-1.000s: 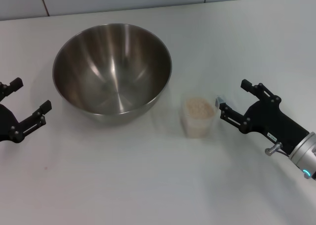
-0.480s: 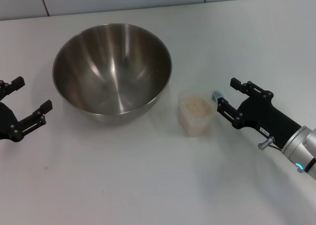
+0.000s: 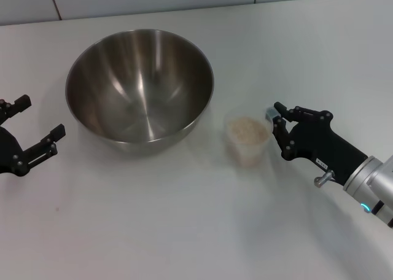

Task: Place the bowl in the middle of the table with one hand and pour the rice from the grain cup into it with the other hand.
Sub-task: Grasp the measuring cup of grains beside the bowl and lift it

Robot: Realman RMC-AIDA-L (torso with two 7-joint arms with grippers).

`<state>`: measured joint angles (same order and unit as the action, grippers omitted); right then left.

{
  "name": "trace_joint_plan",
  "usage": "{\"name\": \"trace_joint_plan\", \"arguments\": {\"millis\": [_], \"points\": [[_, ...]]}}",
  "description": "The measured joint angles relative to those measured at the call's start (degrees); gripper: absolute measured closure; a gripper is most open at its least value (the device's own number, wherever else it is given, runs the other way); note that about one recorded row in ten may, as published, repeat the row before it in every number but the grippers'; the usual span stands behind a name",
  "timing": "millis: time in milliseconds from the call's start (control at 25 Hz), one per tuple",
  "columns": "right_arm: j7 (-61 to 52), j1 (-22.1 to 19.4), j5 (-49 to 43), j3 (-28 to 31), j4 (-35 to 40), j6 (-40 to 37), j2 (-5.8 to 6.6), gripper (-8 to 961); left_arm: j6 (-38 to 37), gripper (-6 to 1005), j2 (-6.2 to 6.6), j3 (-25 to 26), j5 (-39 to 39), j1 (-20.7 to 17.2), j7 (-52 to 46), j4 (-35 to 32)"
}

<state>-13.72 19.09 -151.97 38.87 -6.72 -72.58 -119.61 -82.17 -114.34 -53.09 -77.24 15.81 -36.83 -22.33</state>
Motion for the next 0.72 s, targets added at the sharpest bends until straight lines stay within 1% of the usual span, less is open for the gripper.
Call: {"name": "trace_joint_plan", "arguments": {"millis": [240, 360, 520, 640, 720], "points": [[0.1, -0.2, 0.0, 0.4, 0.0, 0.1, -0.01, 926, -0.4, 185, 0.00, 0.0, 0.0, -0.1, 0.0, 0.0], [0.1, -0.3, 0.0, 1.8, -0.1, -0.4, -0.01, 930, -0.4, 185, -0.01, 0.0, 0.0, 0.0, 0.0, 0.0], [0.5, -0.3, 0.0, 6.3, -0.5, -2.5, -0.01, 934, -0.4, 184, -0.12, -0.5, 0.0, 0.2, -0.1, 0.0], [2.0, 0.5, 0.0, 9.9, -0.9, -5.4, 0.13, 938, -0.4, 184, -0.29, -0.6, 0.0, 0.3, -0.1, -0.4], [4.8, 1.7, 0.0, 12.5, -1.6, -6.7, 0.21, 938, -0.5, 184, -0.36, -0.6, 0.0, 0.2, -0.1, -0.5]]}}
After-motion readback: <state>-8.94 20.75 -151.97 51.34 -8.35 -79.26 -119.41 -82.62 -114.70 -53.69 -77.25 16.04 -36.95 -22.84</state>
